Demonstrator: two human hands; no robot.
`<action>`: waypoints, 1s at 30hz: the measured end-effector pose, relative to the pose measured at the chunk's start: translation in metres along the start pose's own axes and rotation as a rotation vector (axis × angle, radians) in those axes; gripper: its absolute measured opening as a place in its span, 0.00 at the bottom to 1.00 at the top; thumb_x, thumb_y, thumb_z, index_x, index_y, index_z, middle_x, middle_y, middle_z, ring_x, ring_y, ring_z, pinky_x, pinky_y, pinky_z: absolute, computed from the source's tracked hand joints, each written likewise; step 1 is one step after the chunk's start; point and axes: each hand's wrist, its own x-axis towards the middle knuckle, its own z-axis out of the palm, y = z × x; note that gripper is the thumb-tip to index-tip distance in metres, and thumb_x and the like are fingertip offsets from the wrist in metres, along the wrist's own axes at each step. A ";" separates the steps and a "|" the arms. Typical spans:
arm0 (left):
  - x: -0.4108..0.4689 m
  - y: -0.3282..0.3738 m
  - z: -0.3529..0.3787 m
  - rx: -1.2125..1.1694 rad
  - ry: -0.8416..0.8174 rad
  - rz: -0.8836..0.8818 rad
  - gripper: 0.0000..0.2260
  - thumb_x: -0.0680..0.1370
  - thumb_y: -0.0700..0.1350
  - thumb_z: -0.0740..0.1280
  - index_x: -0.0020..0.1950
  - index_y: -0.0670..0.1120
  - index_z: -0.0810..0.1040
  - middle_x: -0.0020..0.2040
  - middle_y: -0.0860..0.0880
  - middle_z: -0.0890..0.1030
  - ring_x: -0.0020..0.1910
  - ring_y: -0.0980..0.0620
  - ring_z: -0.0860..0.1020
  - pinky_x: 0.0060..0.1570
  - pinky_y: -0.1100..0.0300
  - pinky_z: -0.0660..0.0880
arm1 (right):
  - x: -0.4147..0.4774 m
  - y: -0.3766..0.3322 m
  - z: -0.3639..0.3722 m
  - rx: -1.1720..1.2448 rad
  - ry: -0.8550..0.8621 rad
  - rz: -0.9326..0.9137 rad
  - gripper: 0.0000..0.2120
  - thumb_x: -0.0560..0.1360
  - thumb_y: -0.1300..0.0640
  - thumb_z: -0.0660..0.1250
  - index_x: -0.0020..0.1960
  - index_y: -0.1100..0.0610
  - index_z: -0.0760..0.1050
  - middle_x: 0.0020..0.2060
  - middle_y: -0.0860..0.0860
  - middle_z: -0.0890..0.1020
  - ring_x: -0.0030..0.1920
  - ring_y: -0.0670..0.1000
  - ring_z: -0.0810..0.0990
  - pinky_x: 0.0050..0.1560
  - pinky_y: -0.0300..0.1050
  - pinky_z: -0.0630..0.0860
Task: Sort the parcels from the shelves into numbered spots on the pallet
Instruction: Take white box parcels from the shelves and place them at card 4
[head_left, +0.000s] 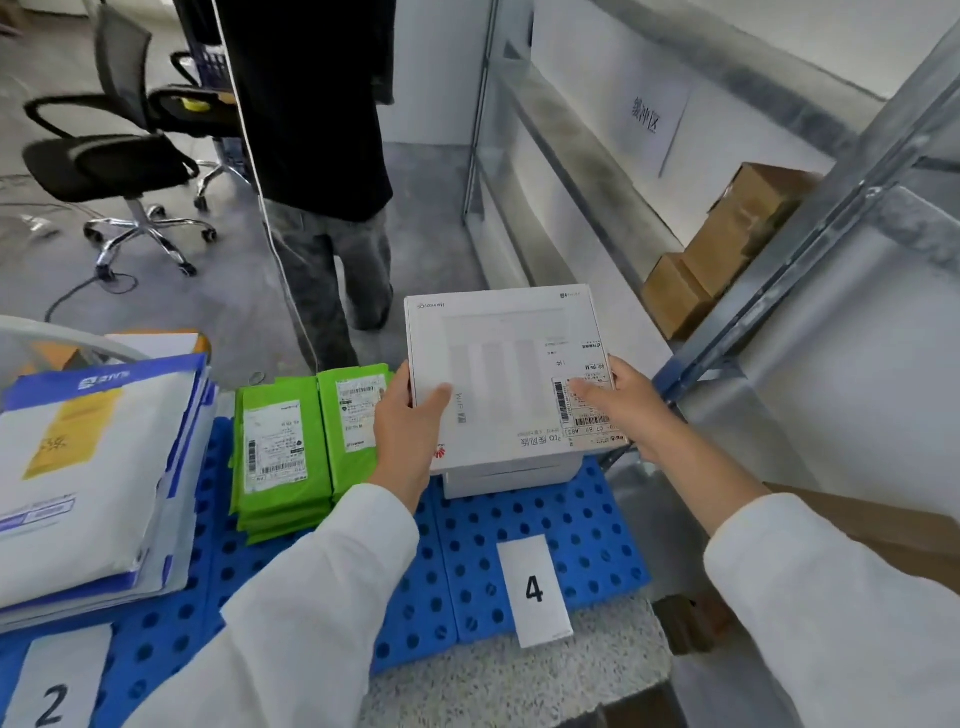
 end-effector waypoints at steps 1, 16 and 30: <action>0.004 -0.003 0.002 0.003 0.001 -0.008 0.13 0.77 0.42 0.67 0.60 0.54 0.78 0.50 0.56 0.83 0.49 0.54 0.81 0.40 0.58 0.80 | 0.006 0.002 0.001 0.002 -0.005 0.011 0.18 0.75 0.53 0.70 0.64 0.50 0.72 0.57 0.46 0.81 0.54 0.50 0.81 0.55 0.54 0.80; 0.030 -0.013 0.042 0.081 0.045 -0.076 0.15 0.78 0.43 0.67 0.64 0.55 0.76 0.53 0.54 0.82 0.49 0.53 0.81 0.41 0.56 0.81 | 0.077 0.027 -0.015 -0.004 -0.147 0.043 0.18 0.76 0.51 0.69 0.64 0.49 0.71 0.57 0.45 0.80 0.53 0.47 0.80 0.52 0.48 0.79; 0.071 -0.035 0.014 -0.141 -0.077 -0.668 0.31 0.78 0.67 0.54 0.62 0.42 0.77 0.58 0.40 0.81 0.58 0.40 0.80 0.58 0.45 0.76 | 0.117 0.030 -0.031 0.208 -0.337 0.385 0.31 0.78 0.33 0.48 0.55 0.55 0.80 0.50 0.57 0.84 0.50 0.56 0.83 0.45 0.50 0.79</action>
